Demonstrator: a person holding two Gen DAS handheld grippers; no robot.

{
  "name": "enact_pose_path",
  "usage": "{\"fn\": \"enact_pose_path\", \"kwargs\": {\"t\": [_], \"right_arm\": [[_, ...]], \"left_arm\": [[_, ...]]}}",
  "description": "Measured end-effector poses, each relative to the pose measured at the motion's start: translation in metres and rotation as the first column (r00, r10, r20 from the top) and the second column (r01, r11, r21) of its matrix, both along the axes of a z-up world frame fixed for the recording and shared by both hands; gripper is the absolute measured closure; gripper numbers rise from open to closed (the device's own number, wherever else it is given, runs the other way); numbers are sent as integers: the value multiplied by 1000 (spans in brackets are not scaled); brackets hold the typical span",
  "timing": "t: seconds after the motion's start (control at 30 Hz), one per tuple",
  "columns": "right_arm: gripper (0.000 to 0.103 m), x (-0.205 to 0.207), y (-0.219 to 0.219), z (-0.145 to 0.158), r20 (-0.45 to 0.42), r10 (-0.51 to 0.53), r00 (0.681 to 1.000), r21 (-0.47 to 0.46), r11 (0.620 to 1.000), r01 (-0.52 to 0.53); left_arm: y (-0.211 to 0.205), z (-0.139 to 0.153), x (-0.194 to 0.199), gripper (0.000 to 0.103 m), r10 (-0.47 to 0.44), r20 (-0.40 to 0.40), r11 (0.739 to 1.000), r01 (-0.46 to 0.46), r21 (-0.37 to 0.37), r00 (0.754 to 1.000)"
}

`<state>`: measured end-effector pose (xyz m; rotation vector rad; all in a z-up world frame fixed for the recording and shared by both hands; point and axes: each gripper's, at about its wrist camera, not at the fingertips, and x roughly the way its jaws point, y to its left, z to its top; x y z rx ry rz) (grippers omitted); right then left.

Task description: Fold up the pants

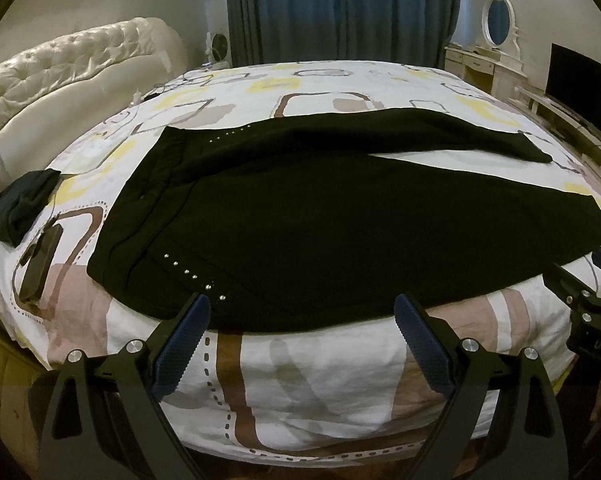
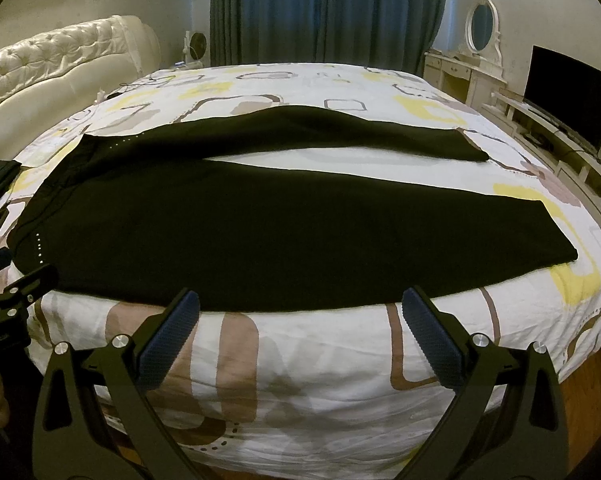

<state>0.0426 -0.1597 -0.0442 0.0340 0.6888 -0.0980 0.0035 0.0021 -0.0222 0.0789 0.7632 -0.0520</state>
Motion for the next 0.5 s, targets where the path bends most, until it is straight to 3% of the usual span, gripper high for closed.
{"fn": "enact_pose_path", "kwargs": {"t": [0.27,0.5], "right_arm": [[2,0,-5,-6,-5,-1,1000,5,1000,1],[2,1,-3,-4,-5,4,1000,-1,1000,-4]], "left_arm": [[-2,3,1,10,4,-8,1000,-4,2,1000],[2,11,1,10,35,35,999,-35,-10,999]]}}
